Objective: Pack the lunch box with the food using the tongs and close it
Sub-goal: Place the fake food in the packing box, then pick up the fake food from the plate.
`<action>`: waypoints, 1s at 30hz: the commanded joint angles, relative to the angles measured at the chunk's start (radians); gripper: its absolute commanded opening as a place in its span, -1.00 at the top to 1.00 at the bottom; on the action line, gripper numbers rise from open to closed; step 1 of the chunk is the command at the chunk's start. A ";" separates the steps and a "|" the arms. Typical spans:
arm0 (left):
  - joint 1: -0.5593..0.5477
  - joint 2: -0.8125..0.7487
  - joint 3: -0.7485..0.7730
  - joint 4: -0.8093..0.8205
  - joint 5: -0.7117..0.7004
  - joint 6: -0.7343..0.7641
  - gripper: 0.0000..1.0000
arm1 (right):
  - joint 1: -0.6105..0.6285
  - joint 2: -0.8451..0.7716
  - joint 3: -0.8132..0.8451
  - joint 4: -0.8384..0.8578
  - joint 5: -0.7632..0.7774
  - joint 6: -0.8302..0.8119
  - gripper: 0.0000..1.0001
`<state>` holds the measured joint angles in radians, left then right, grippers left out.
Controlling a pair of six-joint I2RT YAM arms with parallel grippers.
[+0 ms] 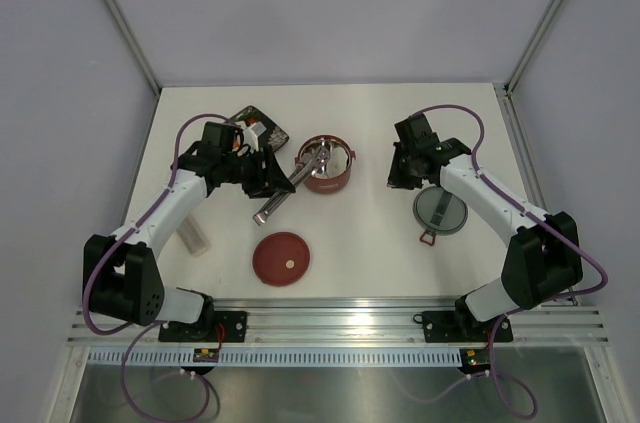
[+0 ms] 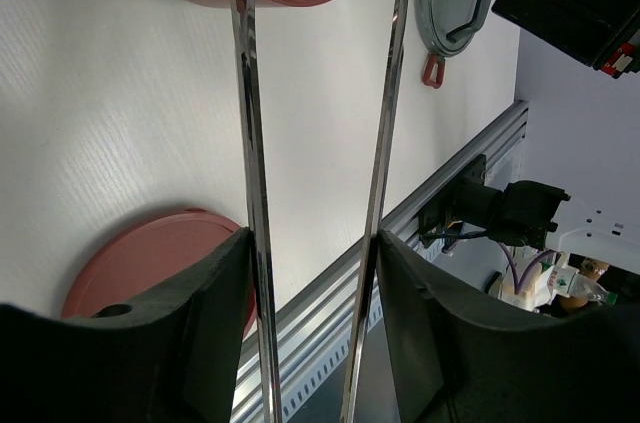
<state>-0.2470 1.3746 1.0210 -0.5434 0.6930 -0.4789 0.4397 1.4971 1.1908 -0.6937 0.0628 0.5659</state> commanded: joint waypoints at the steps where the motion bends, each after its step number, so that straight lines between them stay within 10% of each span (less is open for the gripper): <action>1: -0.003 -0.020 0.050 0.025 0.016 0.010 -0.08 | 0.010 -0.009 0.023 0.002 0.017 -0.004 0.61; 11: -0.005 -0.097 0.168 -0.062 -0.018 0.031 0.23 | 0.008 -0.006 0.023 0.003 0.017 -0.003 0.61; 17: 0.005 -0.106 0.267 -0.159 -0.102 0.068 1.00 | 0.010 -0.008 0.023 0.005 0.015 -0.003 0.60; 30: 0.167 -0.097 0.362 -0.321 -0.459 0.100 1.00 | 0.010 -0.020 0.010 0.003 0.014 -0.014 0.60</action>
<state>-0.0772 1.2869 1.2903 -0.8070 0.4091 -0.4171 0.4397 1.4971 1.1908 -0.6937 0.0631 0.5648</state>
